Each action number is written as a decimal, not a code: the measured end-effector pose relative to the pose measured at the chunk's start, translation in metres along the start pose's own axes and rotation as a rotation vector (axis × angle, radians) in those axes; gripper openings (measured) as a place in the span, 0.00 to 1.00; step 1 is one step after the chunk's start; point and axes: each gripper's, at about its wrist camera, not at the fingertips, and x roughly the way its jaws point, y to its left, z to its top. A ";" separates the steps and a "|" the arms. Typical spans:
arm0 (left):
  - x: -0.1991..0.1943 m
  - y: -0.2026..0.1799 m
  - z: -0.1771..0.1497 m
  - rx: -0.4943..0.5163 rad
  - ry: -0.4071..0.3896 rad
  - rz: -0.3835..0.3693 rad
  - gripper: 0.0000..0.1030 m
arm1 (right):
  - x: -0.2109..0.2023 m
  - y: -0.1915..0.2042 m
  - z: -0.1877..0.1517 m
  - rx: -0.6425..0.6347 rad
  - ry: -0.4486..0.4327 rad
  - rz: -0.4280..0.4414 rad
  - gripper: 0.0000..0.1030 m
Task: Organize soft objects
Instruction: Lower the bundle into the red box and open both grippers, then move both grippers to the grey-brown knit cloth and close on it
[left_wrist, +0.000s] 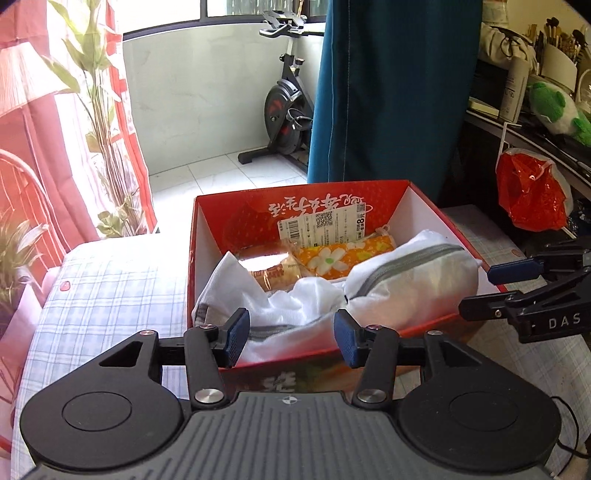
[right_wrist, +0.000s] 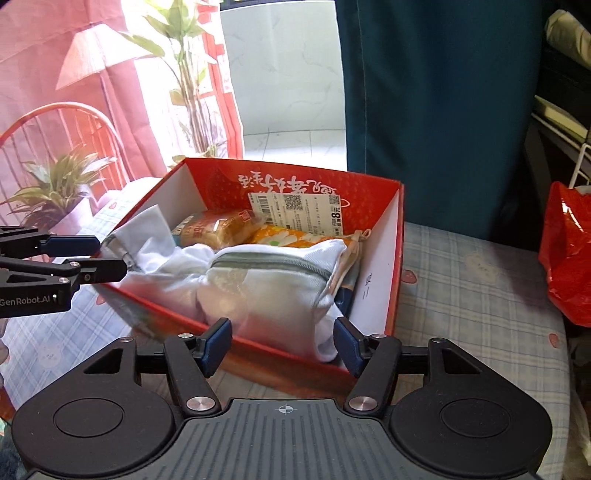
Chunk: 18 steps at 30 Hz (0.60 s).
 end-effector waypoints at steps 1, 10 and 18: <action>-0.004 -0.001 -0.003 0.005 -0.004 0.003 0.52 | -0.003 0.001 -0.002 -0.006 0.000 -0.002 0.56; -0.032 -0.007 -0.042 -0.006 -0.044 -0.021 0.53 | -0.030 0.009 -0.036 -0.049 -0.042 0.002 0.68; -0.020 -0.014 -0.090 -0.021 0.002 -0.059 0.53 | -0.020 0.003 -0.095 -0.059 -0.059 -0.026 0.90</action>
